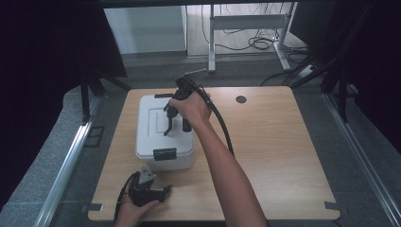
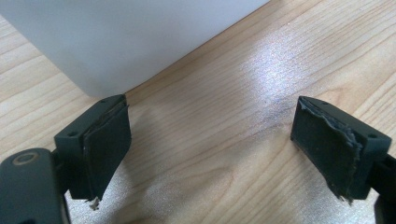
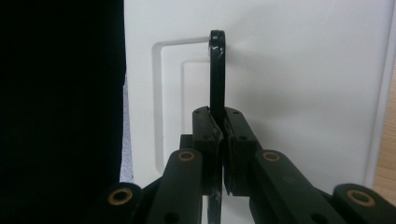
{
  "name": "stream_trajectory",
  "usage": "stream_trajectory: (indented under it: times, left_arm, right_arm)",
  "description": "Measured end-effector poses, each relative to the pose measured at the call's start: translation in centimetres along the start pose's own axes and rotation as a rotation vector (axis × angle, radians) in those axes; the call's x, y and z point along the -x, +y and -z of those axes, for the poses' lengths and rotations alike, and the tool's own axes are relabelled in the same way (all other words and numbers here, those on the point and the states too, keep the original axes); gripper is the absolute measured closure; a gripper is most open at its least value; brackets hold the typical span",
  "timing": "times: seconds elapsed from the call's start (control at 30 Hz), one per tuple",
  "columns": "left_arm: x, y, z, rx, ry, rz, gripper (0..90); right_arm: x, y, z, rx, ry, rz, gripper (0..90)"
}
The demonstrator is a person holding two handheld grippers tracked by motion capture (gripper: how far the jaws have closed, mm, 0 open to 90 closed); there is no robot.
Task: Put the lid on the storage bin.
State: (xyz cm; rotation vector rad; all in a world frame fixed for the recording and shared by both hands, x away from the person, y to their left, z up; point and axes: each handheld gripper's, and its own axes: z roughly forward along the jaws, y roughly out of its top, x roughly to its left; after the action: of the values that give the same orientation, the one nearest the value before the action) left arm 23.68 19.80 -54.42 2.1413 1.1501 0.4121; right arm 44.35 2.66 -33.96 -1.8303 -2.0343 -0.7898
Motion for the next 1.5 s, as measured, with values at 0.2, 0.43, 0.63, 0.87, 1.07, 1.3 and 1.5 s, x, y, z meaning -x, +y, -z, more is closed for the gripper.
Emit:
stream_trajectory:
  times: [0.2,0.43,0.63,0.87,1.07,1.3,1.5]
  left_arm:
    - [0.0,0.0,0.0,0.002,0.000,0.003,12.1]
    - [0.0,0.0,0.0,0.000,0.000,-0.004,12.2]
    - [0.0,0.0,0.0,0.001,0.000,-0.004,12.2]
    - [0.0,0.0,0.0,0.001,0.000,-0.004,12.2]
    - [0.0,0.0,0.0,0.002,0.000,-0.004,12.3]
    - [0.0,0.0,0.0,0.001,0.000,-0.005,12.2]
    - [0.0,0.0,0.0,0.001,0.000,-0.002,12.2]
  right_arm:
    - [0.3,0.4,-0.8,-0.003,-0.009,-0.006,84.8]
    - [0.9,0.6,-1.5,0.000,0.000,-0.026,84.7]
    - [1.3,0.6,-2.0,0.013,0.009,-0.047,84.4]
    - [1.5,0.3,-2.0,0.031,0.022,-0.043,83.9]
    - [1.6,0.1,-1.9,0.056,0.019,-0.004,76.8]
    - [2.3,-0.5,-0.8,0.129,0.048,0.041,63.8]
    - [2.9,-1.6,0.7,0.156,0.070,0.081,60.4]
